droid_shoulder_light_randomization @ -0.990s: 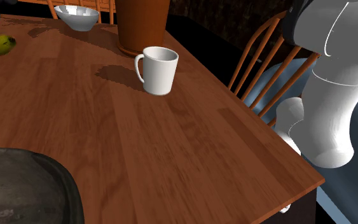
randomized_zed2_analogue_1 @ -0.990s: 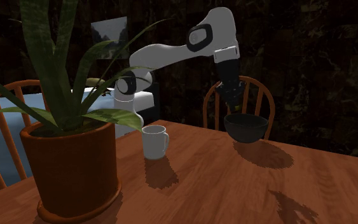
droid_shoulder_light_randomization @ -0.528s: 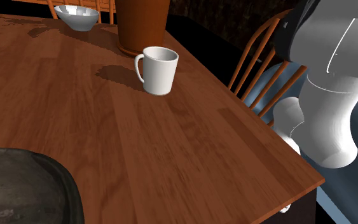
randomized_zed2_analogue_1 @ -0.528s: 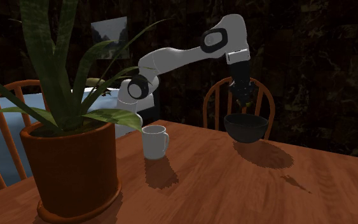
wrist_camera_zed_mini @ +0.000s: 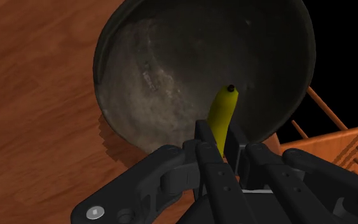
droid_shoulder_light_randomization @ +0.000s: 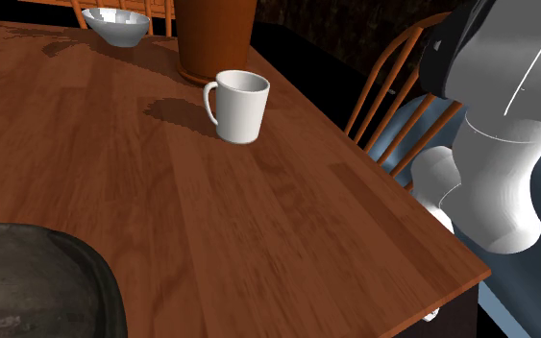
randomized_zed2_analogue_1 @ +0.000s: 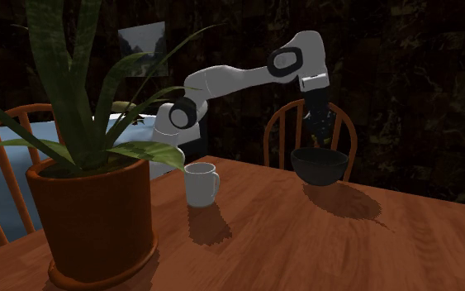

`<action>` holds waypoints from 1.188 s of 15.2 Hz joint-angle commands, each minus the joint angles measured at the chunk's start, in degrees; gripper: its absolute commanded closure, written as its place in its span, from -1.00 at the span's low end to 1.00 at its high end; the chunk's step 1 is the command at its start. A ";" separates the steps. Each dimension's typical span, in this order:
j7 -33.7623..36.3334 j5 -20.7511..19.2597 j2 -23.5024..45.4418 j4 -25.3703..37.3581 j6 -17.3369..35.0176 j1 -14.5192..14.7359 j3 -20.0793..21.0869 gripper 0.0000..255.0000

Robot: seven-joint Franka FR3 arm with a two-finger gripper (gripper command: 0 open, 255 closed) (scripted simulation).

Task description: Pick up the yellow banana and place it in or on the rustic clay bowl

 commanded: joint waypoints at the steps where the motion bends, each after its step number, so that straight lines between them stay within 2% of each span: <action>1: 0.35 0.57 -1.17 -3.56 2.41 -0.90 0.13 1.00; 6: 0.85 1.79 -3.74 -11.43 7.79 -2.83 0.28 1.00; 14: 0.89 1.87 -3.91 -12.03 8.22 -2.96 0.28 1.00; 15: 0.89 1.87 -3.91 -12.03 8.22 -2.96 0.28 -1.00; 18: 0.89 1.87 -3.91 -12.03 8.22 -2.96 0.28 -1.00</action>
